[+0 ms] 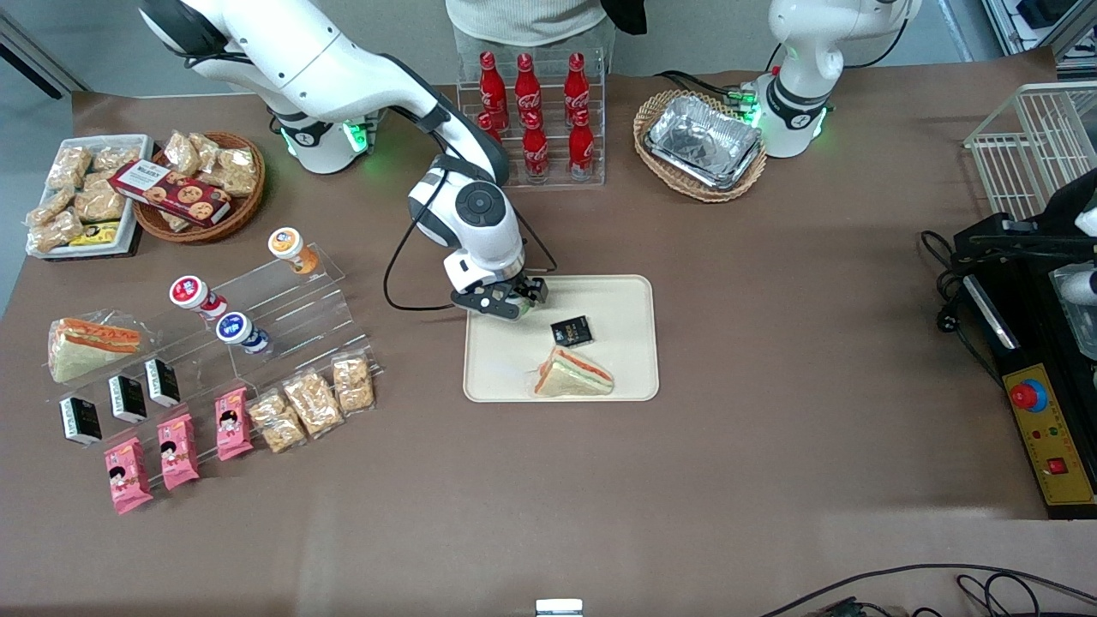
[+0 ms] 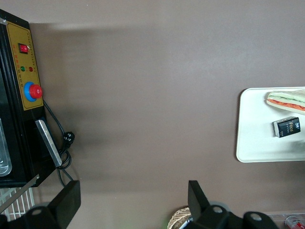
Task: Place green gum on tray
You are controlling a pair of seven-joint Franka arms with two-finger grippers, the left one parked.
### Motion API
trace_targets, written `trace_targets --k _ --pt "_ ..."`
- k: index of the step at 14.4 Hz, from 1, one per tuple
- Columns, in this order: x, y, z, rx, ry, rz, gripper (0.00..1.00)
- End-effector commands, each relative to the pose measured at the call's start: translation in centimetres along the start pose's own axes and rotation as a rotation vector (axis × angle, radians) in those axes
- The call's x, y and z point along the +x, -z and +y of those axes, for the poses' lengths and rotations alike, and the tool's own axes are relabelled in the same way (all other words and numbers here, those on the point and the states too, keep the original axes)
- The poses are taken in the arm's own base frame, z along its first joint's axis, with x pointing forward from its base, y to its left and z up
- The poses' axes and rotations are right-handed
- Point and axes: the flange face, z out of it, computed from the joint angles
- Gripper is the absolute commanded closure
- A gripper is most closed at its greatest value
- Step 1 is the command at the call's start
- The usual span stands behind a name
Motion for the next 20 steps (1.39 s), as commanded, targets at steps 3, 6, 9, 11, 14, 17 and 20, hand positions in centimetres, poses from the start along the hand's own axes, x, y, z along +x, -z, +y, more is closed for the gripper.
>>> trace_targets --k 3,6,9,11,14,17,20 --pt "0.7 0.6 -0.1 0.022 -0.018 0.028 0.01" --pt "2.2 5.6 0.1 0.051 -0.032 0.077 0.01" --pt "3.0 9.7 0.8 0.049 -0.048 0.108 0.01" --pt "3.7 12.1 1.5 0.033 -0.057 0.125 0.01" --pt "5.3 17.0 3.1 0.019 -0.044 0.105 0.00" --pt "8.9 22.2 6.3 0.025 -0.010 0.060 0.01" --pt "14.0 27.0 12.1 -0.001 0.044 0.015 0.01"
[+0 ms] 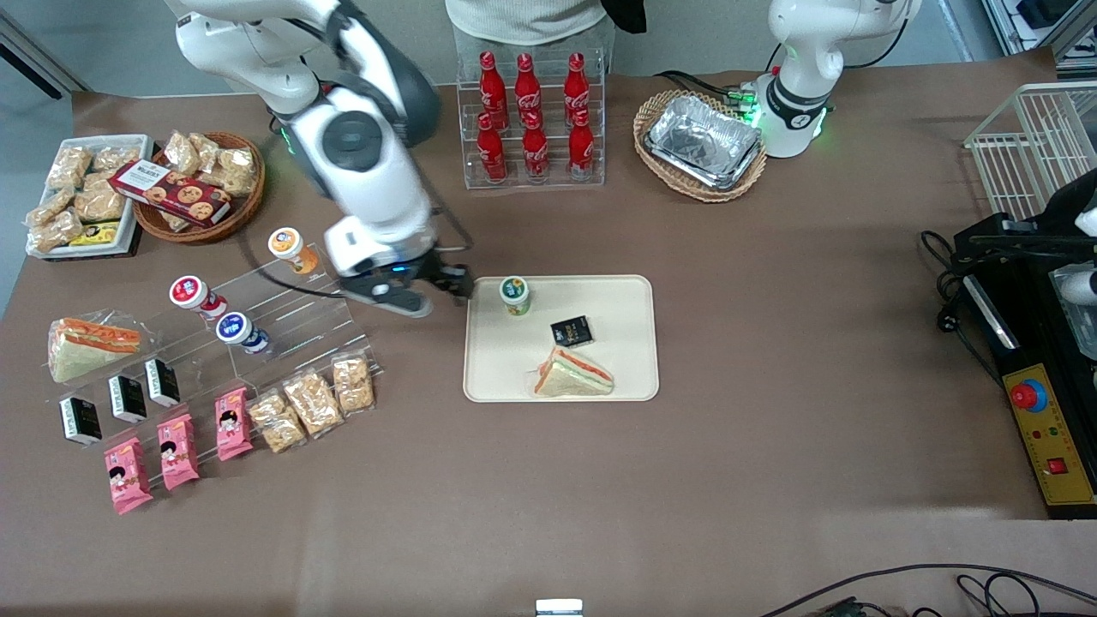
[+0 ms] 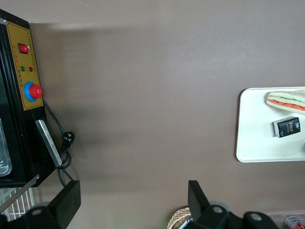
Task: Place green gum on tray
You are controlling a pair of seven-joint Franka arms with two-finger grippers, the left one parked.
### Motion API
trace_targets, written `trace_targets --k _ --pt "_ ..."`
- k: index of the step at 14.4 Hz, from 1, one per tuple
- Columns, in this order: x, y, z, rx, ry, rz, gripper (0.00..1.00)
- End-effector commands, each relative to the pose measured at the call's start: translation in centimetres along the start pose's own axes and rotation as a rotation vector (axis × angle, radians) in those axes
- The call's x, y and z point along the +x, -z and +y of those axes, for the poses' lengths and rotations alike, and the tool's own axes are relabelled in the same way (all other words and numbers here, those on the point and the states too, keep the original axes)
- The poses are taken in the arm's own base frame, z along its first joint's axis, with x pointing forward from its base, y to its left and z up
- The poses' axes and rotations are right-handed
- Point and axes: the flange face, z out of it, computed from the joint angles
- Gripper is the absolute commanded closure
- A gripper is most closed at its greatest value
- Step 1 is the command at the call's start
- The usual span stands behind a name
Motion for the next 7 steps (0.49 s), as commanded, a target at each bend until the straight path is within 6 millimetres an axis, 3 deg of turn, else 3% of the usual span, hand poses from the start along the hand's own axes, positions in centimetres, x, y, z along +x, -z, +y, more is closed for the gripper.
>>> trace_targets --k 1,4,6,7 --pt "6.2 5.2 6.3 0.000 0.079 -0.053 0.01" --pt "11.7 8.6 12.3 0.000 0.157 -0.070 0.01" --pt "13.8 9.1 15.5 0.002 0.185 -0.067 0.01" --pt "14.1 9.4 16.0 0.003 0.184 -0.062 0.00"
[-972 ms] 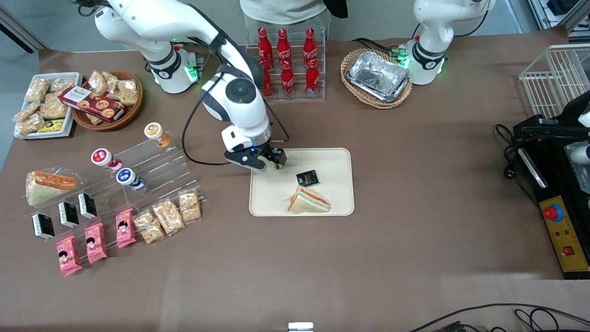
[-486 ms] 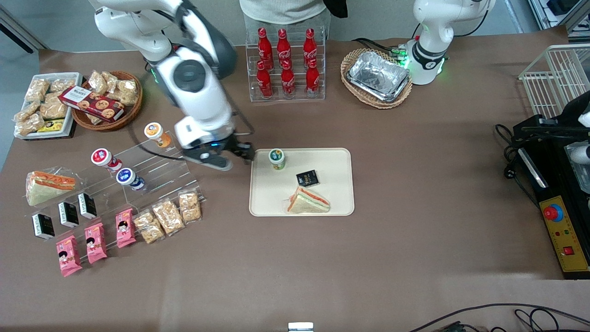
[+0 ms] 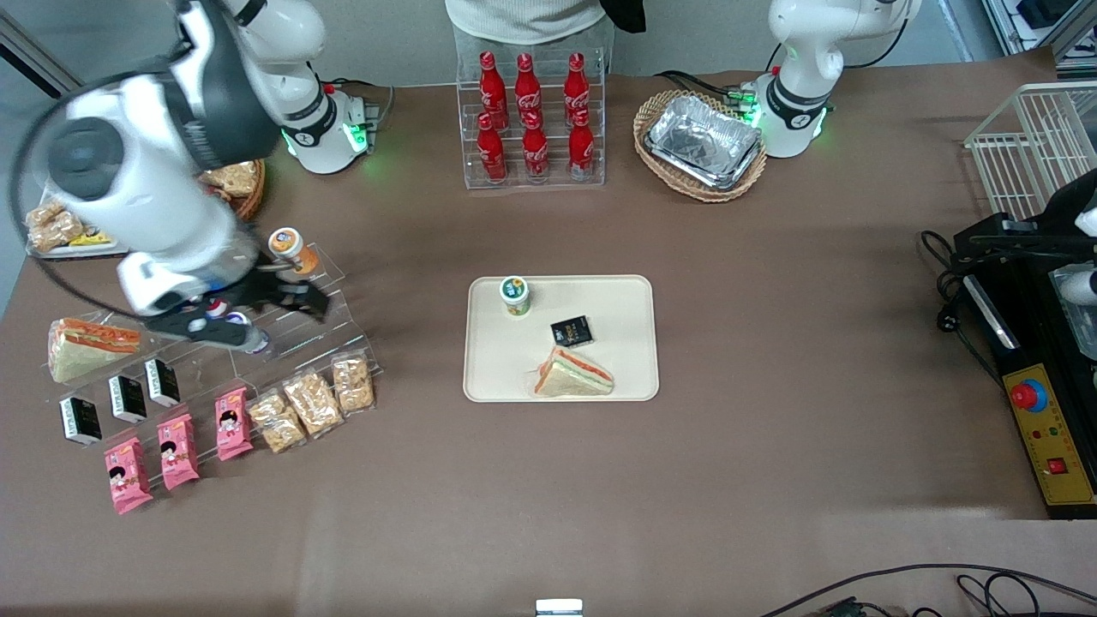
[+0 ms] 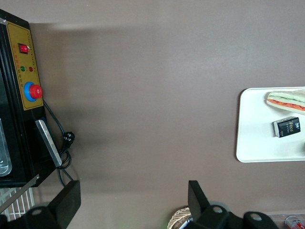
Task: Place green gum on tray
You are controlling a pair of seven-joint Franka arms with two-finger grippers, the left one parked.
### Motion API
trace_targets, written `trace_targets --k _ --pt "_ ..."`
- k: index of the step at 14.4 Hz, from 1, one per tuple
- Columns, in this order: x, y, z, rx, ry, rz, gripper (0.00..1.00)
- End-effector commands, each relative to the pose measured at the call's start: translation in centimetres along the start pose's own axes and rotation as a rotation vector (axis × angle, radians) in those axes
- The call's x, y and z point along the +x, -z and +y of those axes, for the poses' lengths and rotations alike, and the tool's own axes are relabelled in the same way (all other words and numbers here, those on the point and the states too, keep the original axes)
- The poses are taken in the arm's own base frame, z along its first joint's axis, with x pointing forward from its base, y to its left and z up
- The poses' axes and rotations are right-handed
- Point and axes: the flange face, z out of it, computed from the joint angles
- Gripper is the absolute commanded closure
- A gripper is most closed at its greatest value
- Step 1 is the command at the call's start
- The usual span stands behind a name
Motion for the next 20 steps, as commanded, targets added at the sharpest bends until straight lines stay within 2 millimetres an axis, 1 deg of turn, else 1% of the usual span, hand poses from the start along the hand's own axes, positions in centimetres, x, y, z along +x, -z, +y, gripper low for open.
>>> trace_targets --k 1,2,3,4,5,6,8,9,10,11,12,13,14,16,17,19,20 --pt "1.1 1.9 2.1 0.024 0.031 -0.007 0.00" --pt "1.2 2.5 2.2 0.022 0.033 -0.012 0.01" --pt "2.2 3.3 4.2 0.020 0.022 -0.007 0.01" --pt "2.9 3.8 5.6 0.019 0.051 -0.003 0.01" --pt "3.4 3.8 7.1 0.015 0.101 -0.008 0.01" --pt "3.7 4.2 8.3 0.020 0.141 -0.005 0.00" --pt "4.1 4.8 11.6 0.013 0.137 -0.026 0.00" --pt "4.5 5.3 13.6 0.009 0.142 -0.023 0.00" --pt "4.8 6.3 14.9 0.001 0.182 -0.007 0.00" --pt "5.2 6.9 16.6 -0.003 0.201 0.006 0.00" --pt "5.4 7.0 18.2 -0.006 0.188 0.007 0.00" --pt "5.5 7.0 19.0 -0.006 0.174 0.009 0.00" --pt "5.5 7.1 18.9 -0.002 0.171 0.011 0.00" --pt "5.2 7.3 17.8 -0.004 0.185 0.014 0.00" --pt "4.9 7.9 17.5 0.000 0.186 0.022 0.00" --pt "4.6 8.1 17.8 -0.001 0.185 0.010 0.00" --pt "4.1 8.5 18.0 0.002 0.185 0.002 0.00"
